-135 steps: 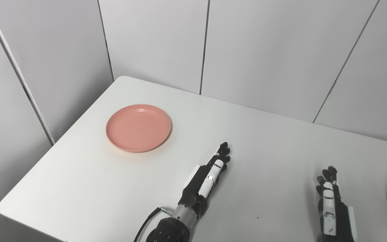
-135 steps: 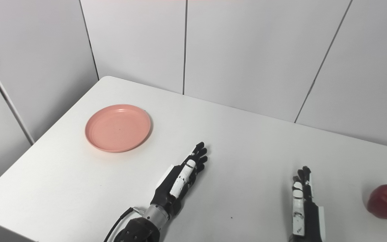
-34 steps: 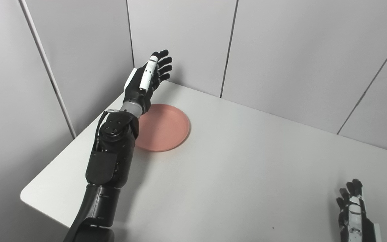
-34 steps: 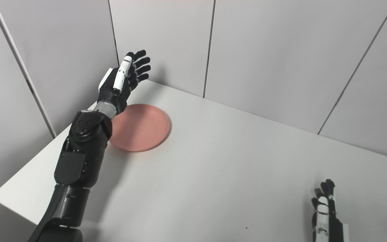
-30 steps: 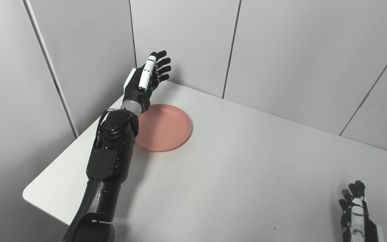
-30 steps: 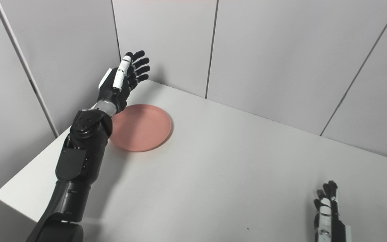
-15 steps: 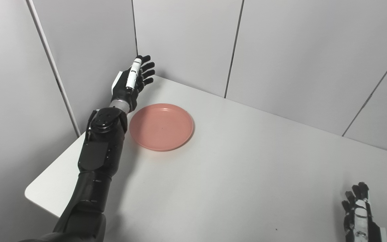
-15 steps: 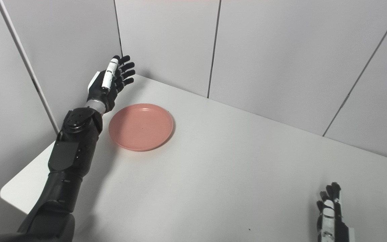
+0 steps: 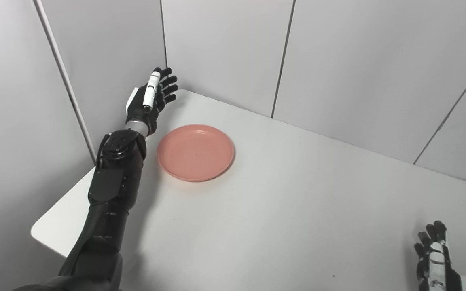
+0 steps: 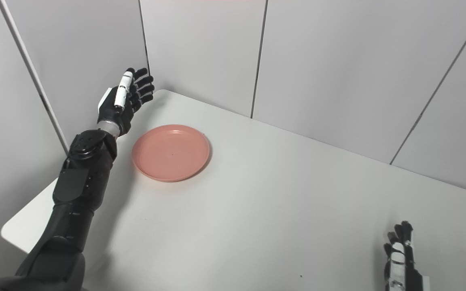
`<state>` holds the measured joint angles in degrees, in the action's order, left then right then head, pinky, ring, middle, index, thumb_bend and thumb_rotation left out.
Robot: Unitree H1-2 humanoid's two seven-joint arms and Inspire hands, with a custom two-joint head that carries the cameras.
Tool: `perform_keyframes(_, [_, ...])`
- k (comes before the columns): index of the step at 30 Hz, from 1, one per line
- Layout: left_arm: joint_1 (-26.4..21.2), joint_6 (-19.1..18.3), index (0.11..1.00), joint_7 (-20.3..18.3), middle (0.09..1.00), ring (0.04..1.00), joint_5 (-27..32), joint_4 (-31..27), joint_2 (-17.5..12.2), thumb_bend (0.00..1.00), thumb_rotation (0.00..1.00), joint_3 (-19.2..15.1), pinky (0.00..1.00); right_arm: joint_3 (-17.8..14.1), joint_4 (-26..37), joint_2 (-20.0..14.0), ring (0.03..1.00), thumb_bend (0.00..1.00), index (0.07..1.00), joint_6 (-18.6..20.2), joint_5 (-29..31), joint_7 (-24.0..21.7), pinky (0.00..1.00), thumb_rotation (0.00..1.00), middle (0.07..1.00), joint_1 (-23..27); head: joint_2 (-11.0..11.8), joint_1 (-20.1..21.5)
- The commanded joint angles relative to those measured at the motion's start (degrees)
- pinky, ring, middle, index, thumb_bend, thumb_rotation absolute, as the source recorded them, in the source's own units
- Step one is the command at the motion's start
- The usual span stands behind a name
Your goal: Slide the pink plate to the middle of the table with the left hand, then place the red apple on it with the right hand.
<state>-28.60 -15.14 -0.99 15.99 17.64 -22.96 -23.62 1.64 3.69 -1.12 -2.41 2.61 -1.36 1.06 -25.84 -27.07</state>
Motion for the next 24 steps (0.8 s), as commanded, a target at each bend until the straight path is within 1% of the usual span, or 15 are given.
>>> perform_keyframes(1, [-2.09,2.45,0.836,-0.35,0.859,0.864,0.51,-0.63,-2.47,0.27,0.99,-0.64,0.86,-0.45,0.93,-0.43,0.988,0.06,1.000,-0.25,-0.04,-0.29,1.00,1.00,0.991,-0.05,-0.05,0.04])
perform_keyframes(3, [-1.83,2.51,0.834,-0.45,0.857,0.861,1.00,-0.14,-2.51,0.27,0.98,-0.99,0.86,-0.47,0.90,-0.49,0.990,0.06,1.000,-0.22,-0.03,-0.29,1.00,1.00,0.992,0.01,-0.02,-0.01])
perform_keyframes(6, [-1.36,2.94,0.841,-0.91,0.860,0.864,1.01,0.80,-2.82,0.28,1.00,-0.81,0.87,-0.44,0.98,-0.62,0.988,0.06,0.999,-0.03,-0.40,-0.19,1.00,1.00,0.989,-0.04,-0.08,-0.02])
perform_keyframes(10, [-0.82,3.76,0.851,-1.67,0.872,0.877,1.05,2.16,-3.28,0.28,1.00,-0.52,0.88,-0.46,1.45,-0.67,0.995,0.06,1.000,0.33,-0.09,-0.35,1.00,1.00,0.993,-0.12,-0.24,-0.21])
perform_keyframes(14, [-0.29,4.47,0.845,-1.72,0.865,0.871,1.09,3.12,-3.41,0.28,1.00,-0.53,0.88,-0.37,1.41,-0.81,0.991,0.06,1.000,0.19,-0.16,-0.43,1.00,1.00,0.994,-0.16,-0.21,-0.29])
perform_keyframes(17, [0.14,4.93,0.852,-2.03,0.869,0.873,1.03,3.71,-3.62,0.28,1.00,-0.32,0.87,-0.36,1.52,-0.75,0.990,0.05,1.000,0.12,0.00,-0.43,1.00,1.00,0.993,-0.17,-0.20,-0.31])
perform_keyframes(24, [0.63,5.06,0.854,-1.84,0.872,0.879,1.65,4.50,-3.12,0.29,1.00,-0.85,0.89,-0.42,1.57,-0.71,0.994,0.04,1.000,0.09,0.28,-0.49,1.00,1.00,0.994,-0.10,-0.28,-0.30])
